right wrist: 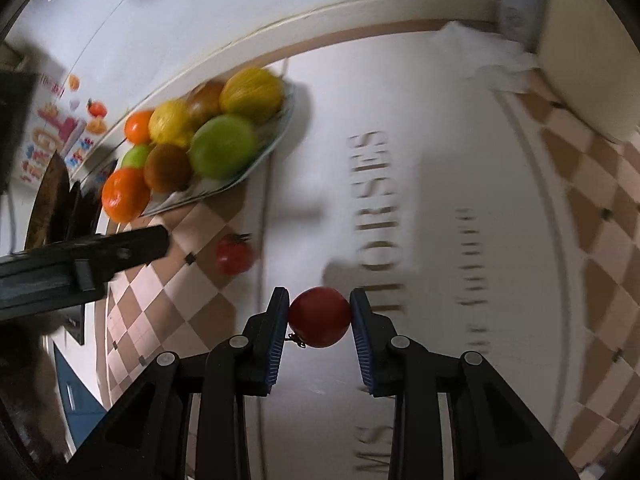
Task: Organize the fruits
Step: 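Grasp a cherry tomato with the right tool while the left tool grasps the other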
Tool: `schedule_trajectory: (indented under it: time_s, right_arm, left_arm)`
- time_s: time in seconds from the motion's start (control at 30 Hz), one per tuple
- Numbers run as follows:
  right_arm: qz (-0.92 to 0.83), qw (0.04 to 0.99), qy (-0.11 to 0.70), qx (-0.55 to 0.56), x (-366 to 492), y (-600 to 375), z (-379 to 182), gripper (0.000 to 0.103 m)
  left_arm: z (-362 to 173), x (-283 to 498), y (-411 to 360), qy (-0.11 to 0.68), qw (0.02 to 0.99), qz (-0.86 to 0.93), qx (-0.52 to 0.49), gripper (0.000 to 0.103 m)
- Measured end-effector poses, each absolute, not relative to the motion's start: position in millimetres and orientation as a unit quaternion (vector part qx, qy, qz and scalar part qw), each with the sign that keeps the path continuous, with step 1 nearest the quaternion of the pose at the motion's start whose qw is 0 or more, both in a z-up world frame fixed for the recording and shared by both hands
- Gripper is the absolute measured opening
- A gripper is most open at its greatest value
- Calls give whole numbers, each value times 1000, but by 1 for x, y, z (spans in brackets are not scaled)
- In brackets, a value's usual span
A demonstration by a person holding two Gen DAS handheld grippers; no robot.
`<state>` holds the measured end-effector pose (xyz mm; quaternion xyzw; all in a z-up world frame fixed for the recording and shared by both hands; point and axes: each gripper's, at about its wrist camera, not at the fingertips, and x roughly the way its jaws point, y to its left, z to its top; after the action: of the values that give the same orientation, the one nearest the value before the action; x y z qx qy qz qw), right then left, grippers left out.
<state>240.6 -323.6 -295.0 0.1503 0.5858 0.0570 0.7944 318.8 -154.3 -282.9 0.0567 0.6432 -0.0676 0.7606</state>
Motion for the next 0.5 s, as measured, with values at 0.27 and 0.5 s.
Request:
schedule_trajectory:
  time_s: [0.27,0.5]
  right_arm:
    - [26,792,586,167,235,-356,-290,34]
    - [33,794,582,171,237,-353,-285,34]
  left_arm:
    - [-314,321,-186,661,738,-109,77,70]
    - [-322,322,-187,662,737,-119,68,27]
